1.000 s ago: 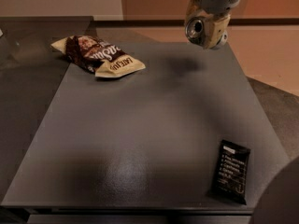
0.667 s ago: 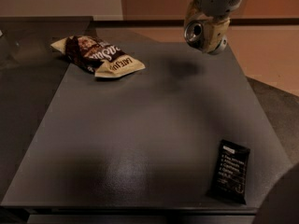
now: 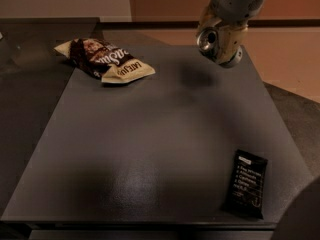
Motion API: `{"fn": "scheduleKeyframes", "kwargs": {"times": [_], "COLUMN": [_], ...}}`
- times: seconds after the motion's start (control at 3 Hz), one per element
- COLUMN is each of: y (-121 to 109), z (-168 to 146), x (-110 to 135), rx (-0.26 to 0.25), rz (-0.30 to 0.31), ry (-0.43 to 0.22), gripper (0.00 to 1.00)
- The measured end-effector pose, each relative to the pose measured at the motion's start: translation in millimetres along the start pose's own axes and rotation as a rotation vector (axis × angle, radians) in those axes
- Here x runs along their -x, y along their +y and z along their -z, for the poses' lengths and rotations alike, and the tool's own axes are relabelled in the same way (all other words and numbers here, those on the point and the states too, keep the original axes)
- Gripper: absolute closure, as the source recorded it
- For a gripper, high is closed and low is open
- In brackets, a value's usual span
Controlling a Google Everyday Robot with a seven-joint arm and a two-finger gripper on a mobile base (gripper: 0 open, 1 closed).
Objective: Place 7up can upright
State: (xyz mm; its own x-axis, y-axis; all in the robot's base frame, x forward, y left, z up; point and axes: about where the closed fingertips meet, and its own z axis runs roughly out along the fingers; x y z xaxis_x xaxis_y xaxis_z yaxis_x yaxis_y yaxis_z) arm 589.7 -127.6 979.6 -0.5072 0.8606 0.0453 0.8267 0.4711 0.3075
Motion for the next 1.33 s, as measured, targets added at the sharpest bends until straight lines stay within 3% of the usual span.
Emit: {"fn": "scheduleKeyframes", "kwargs": {"times": [0.33, 0.67, 1.0, 1.33], "y": [4, 6, -2, -7], "z": [0, -1, -4, -10], "x": [-1, -1, 10, 10], "rx": [0.017, 0.022, 0.013, 0.024], "rz": [0.085, 0.114, 0.024, -0.072], "ry": [0.000, 0.002, 0.054, 0.184], "gripper": [1.00, 1.00, 1.00, 1.00]}}
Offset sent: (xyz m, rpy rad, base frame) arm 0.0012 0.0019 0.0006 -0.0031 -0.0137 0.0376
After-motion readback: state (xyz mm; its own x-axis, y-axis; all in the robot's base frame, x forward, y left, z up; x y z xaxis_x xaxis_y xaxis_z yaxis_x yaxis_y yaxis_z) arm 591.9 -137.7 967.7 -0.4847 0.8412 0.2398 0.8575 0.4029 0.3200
